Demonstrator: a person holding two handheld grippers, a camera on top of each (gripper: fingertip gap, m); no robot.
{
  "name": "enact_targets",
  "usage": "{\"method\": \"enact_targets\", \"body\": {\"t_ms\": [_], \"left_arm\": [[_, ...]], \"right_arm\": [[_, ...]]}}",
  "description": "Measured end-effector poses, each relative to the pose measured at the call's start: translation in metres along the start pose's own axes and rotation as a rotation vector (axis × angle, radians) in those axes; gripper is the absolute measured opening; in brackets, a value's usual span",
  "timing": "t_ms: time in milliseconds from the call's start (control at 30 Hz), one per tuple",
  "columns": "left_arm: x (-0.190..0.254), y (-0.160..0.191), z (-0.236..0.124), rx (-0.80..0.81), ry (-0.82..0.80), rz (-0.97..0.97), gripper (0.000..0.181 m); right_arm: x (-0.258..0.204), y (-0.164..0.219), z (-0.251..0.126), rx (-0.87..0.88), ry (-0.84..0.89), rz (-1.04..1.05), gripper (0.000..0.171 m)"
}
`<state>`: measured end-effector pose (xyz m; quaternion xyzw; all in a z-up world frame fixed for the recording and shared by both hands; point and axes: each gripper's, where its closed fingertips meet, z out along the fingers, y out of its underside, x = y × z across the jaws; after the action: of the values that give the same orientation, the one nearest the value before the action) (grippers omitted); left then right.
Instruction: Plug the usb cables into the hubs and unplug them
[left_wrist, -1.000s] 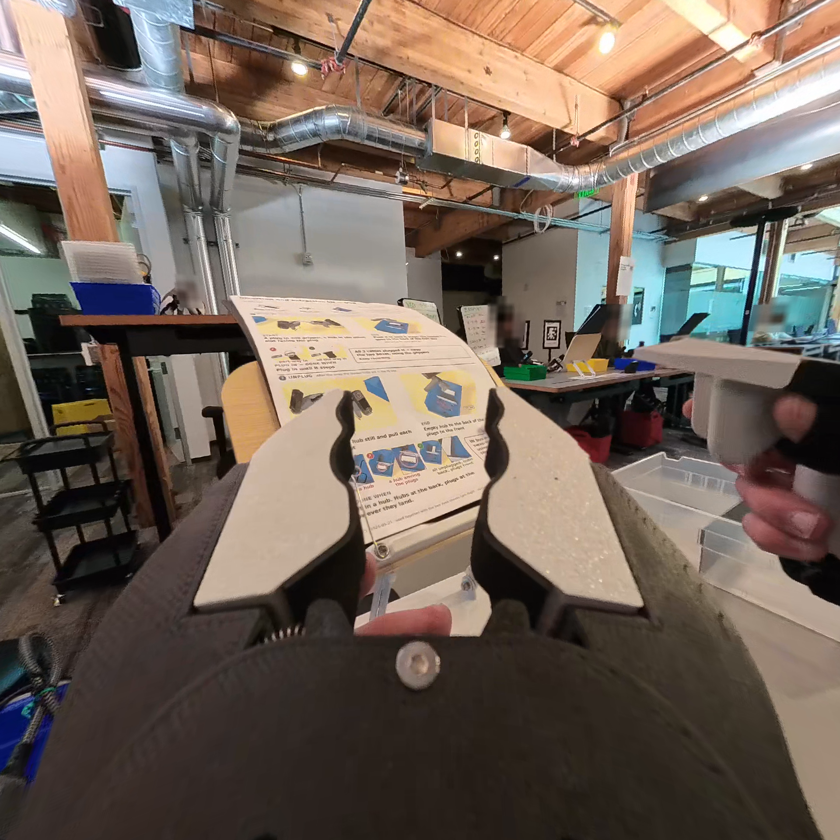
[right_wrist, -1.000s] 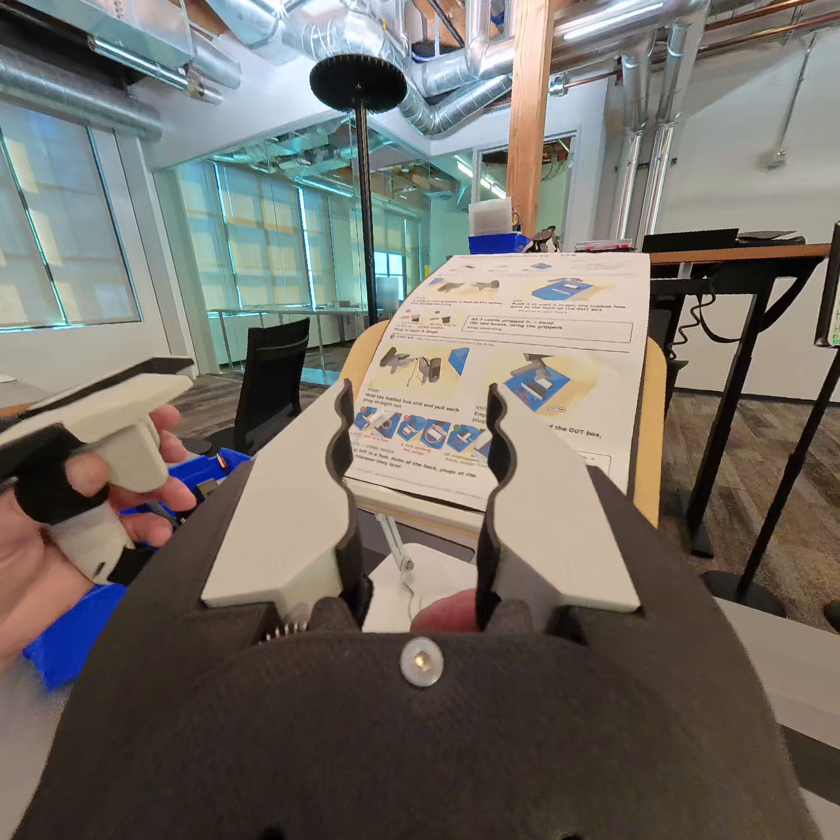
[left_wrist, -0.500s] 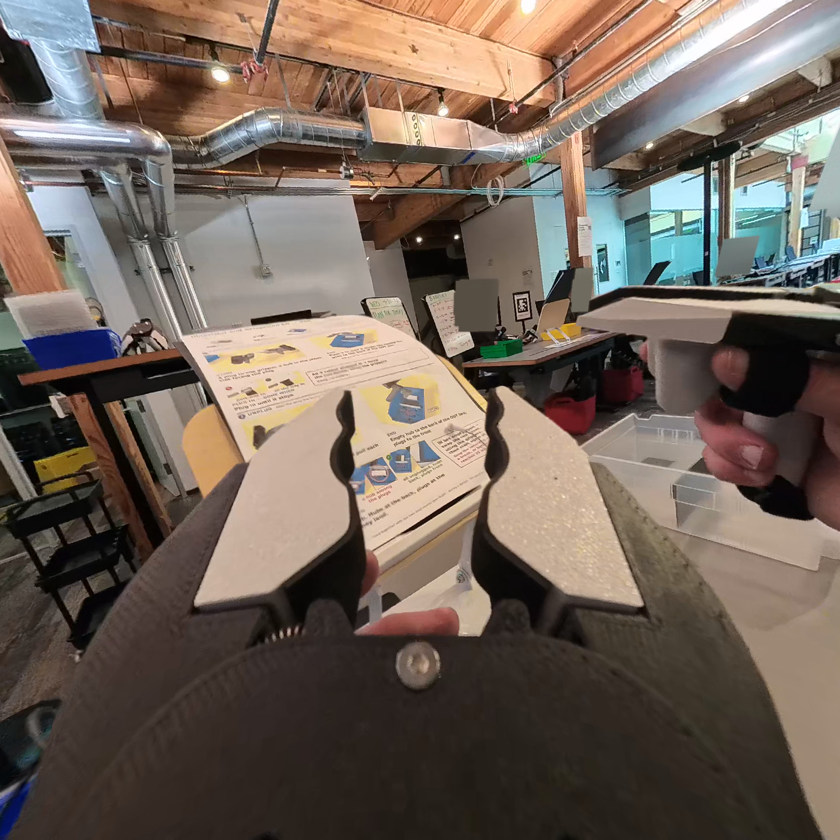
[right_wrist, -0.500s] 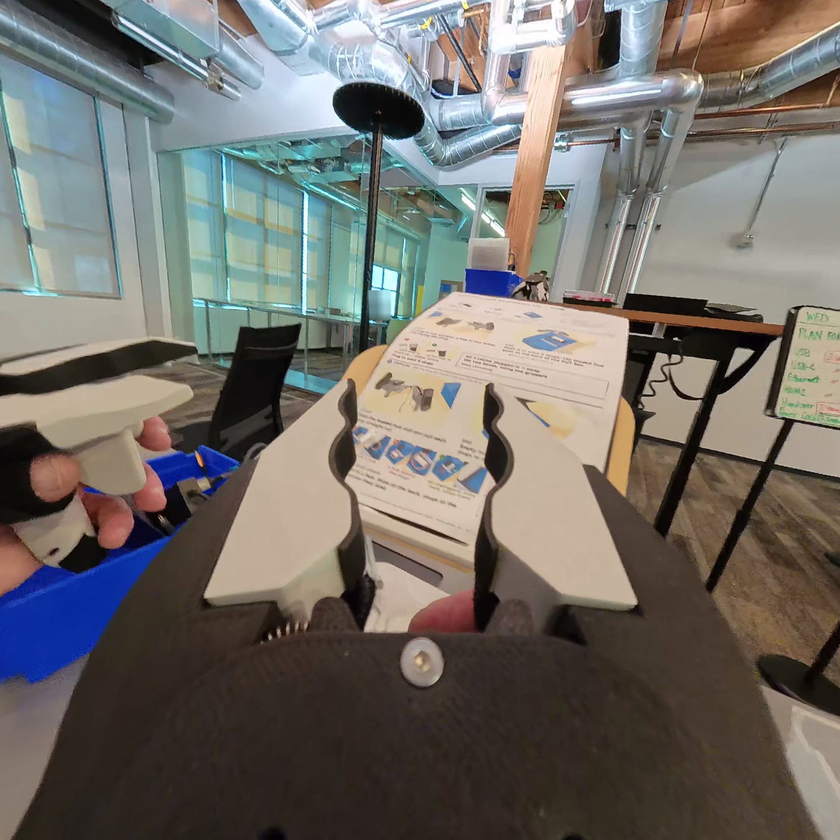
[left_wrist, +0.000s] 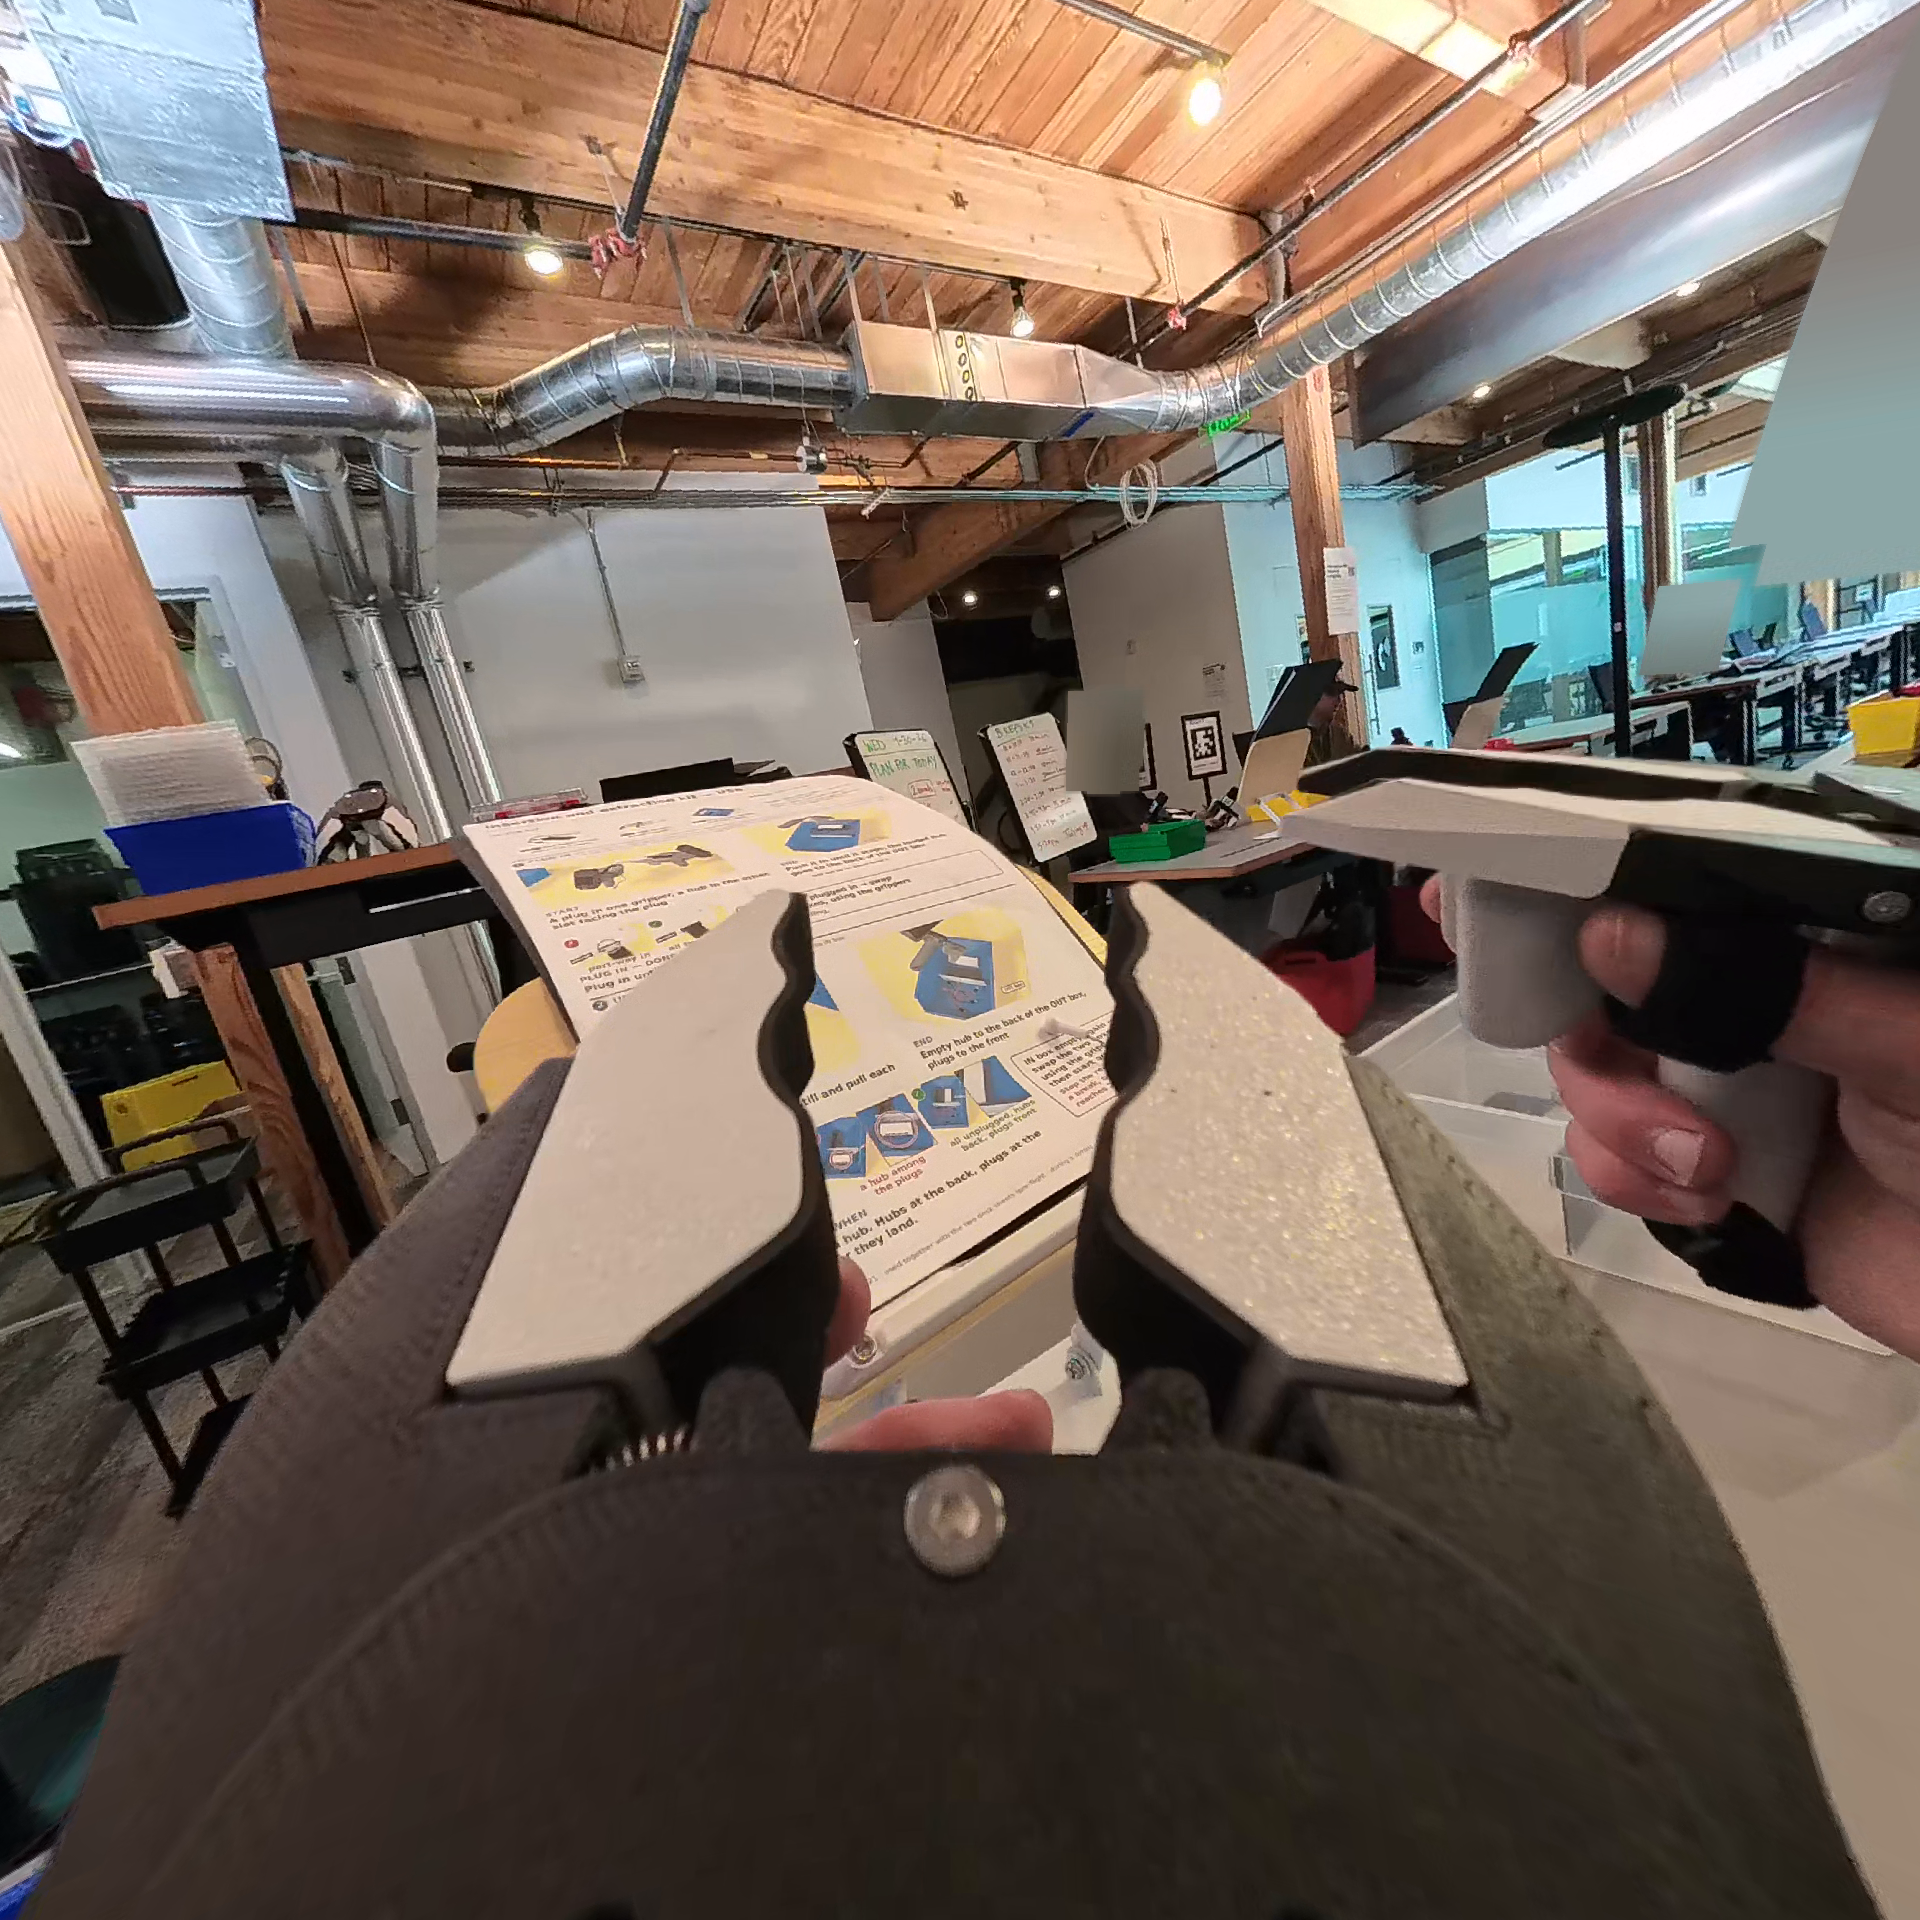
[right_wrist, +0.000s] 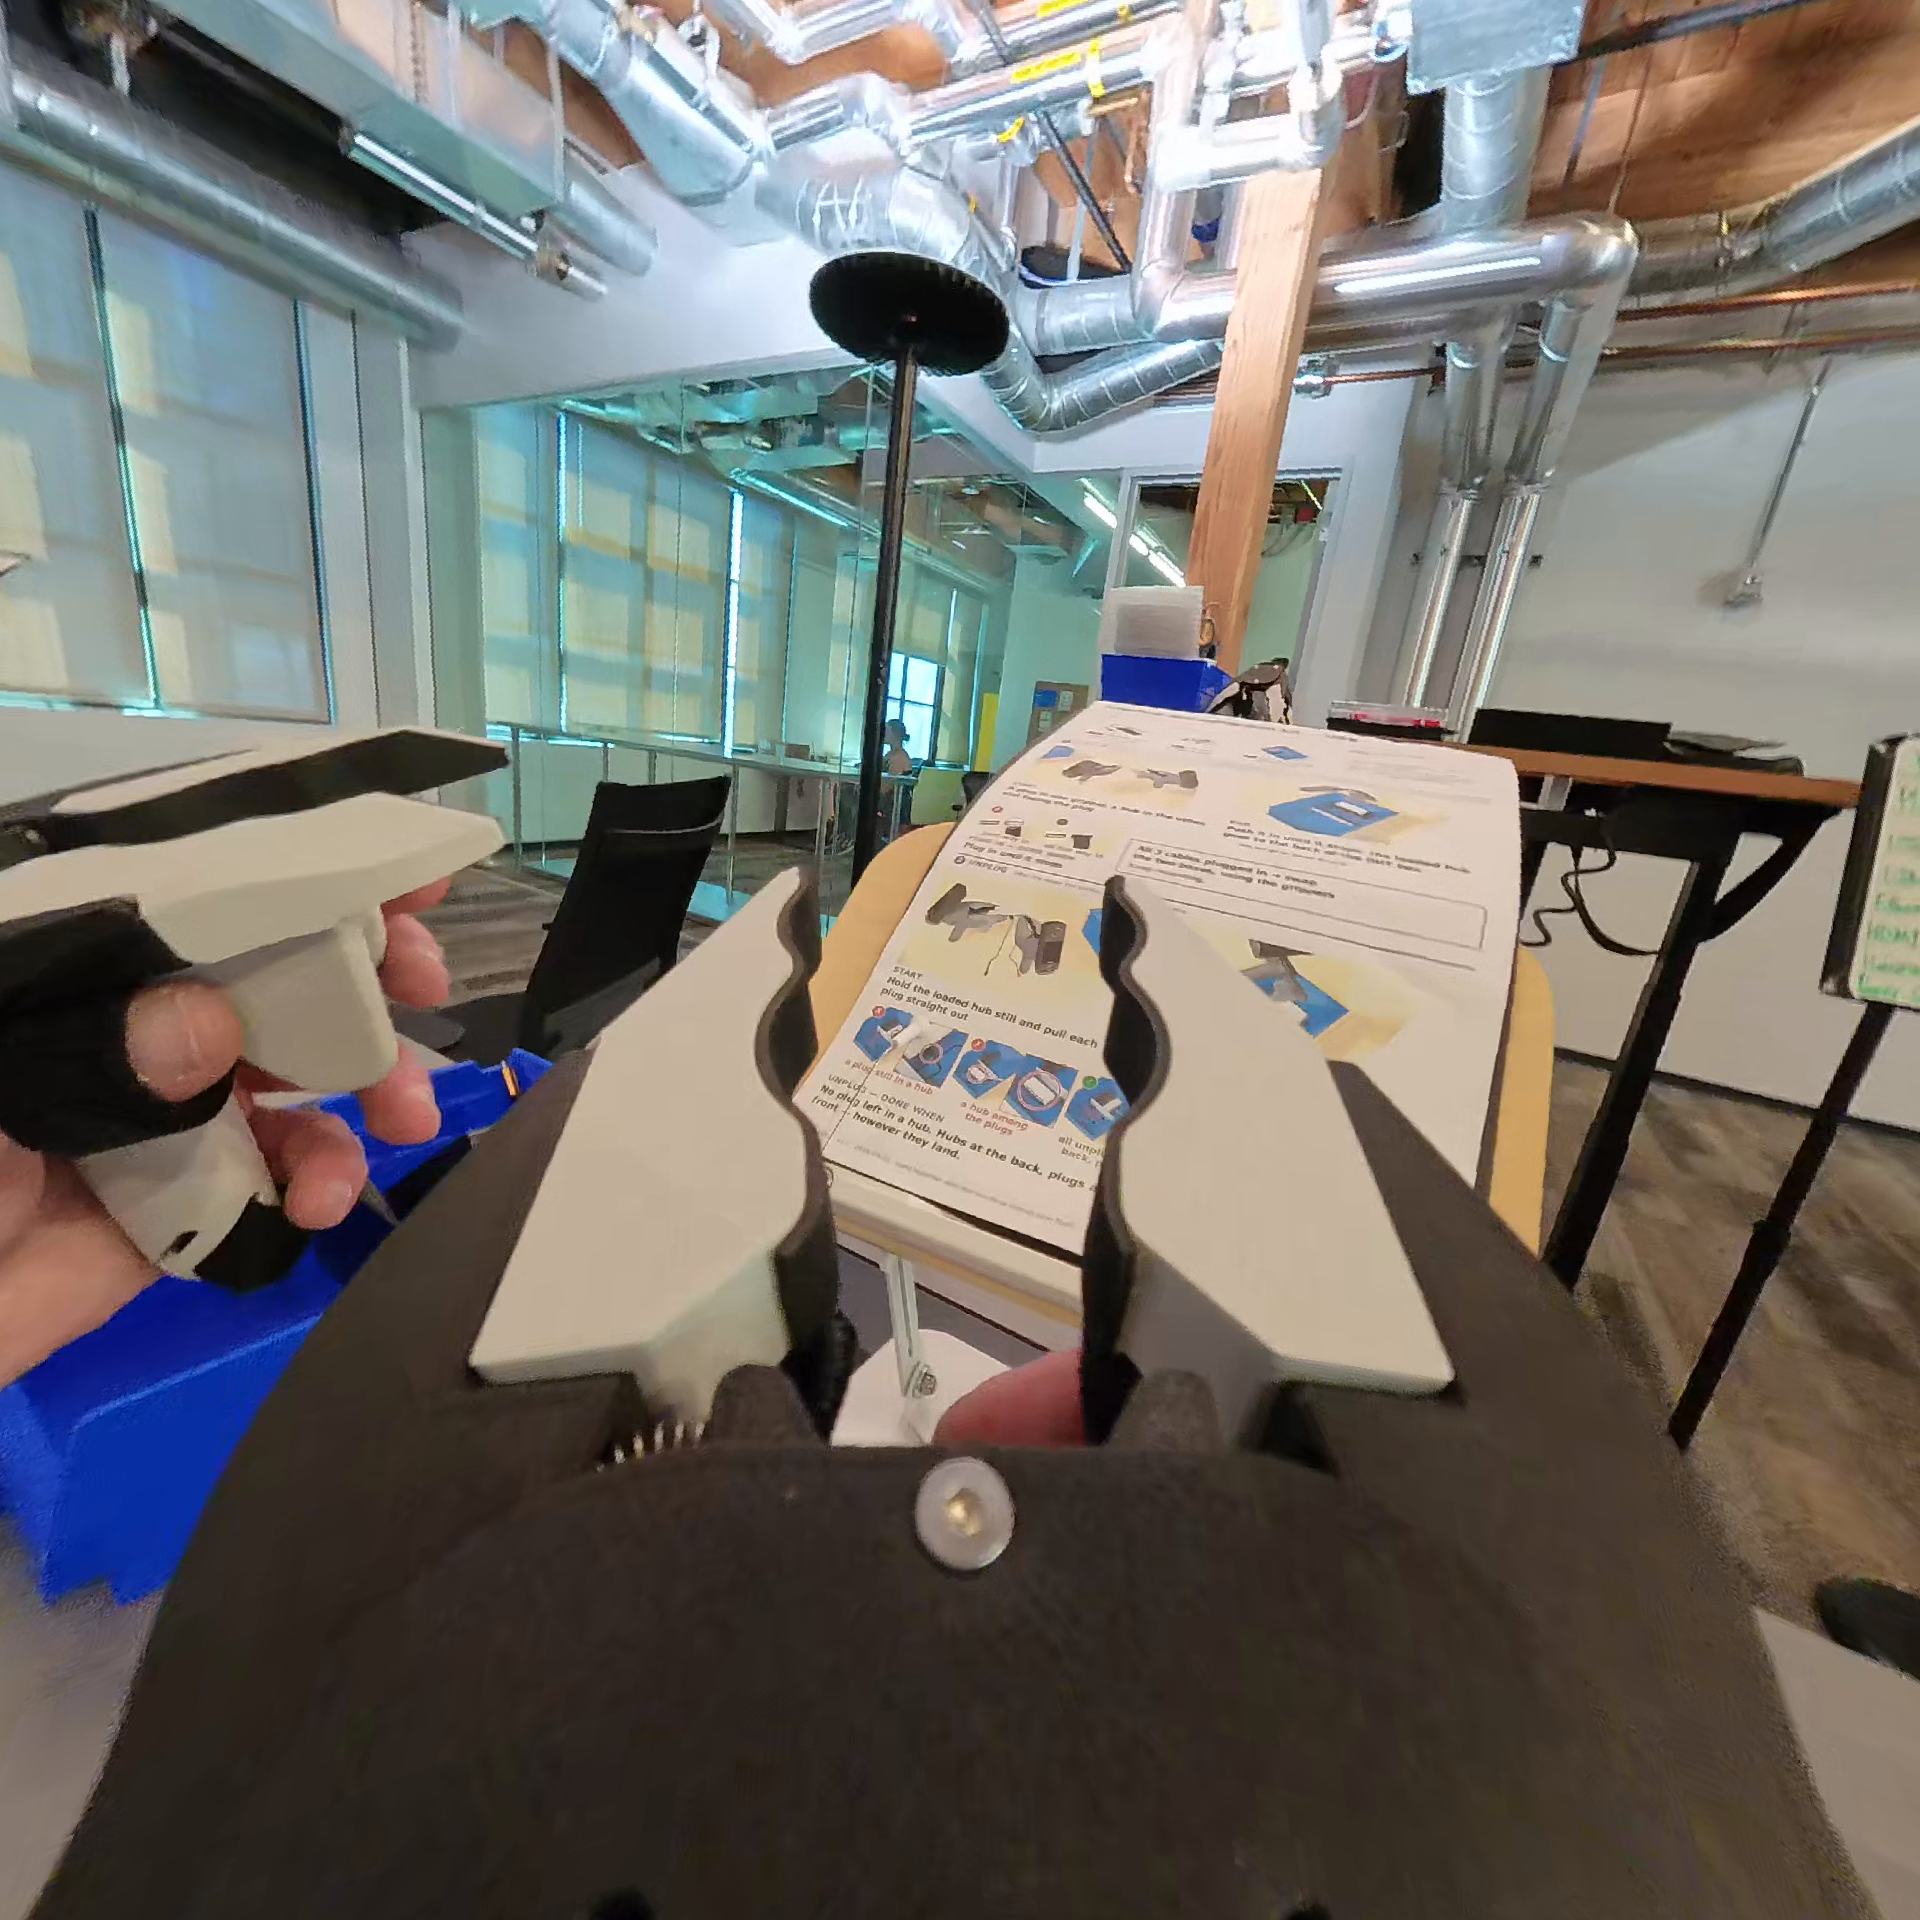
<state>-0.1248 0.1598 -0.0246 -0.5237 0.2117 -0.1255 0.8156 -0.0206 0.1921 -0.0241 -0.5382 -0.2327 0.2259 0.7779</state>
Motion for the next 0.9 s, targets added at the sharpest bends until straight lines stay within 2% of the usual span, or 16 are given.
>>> {"method": "enact_targets", "body": {"t_ms": [167,267,400,567,700,900], "left_arm": [[0.007,-0.007,0.005,0.021,0.006,-0.006,0.054],[0.017,-0.012,0.012,0.040,0.030,-0.034,0.054],[0.037,-0.023,0.029,0.075,0.064,-0.089,0.055],[0.057,-0.019,0.036,0.058,0.098,-0.032,0.055],[0.044,-0.031,0.028,0.081,0.061,-0.012,0.053],[0.006,-0.010,0.017,-0.025,-0.030,0.150,0.051]], "right_arm": [[-0.009,-0.001,0.003,-0.001,-0.027,-0.112,0.053],[-0.009,-0.003,0.002,0.007,-0.068,-0.084,0.053],[0.008,-0.003,-0.003,-0.008,-0.046,-0.164,0.054],[0.008,0.008,0.001,-0.029,-0.061,-0.164,0.053],[-0.015,0.032,0.011,-0.080,-0.126,-0.192,0.054],[-0.025,0.042,0.013,-0.092,-0.177,-0.149,0.053]]}}
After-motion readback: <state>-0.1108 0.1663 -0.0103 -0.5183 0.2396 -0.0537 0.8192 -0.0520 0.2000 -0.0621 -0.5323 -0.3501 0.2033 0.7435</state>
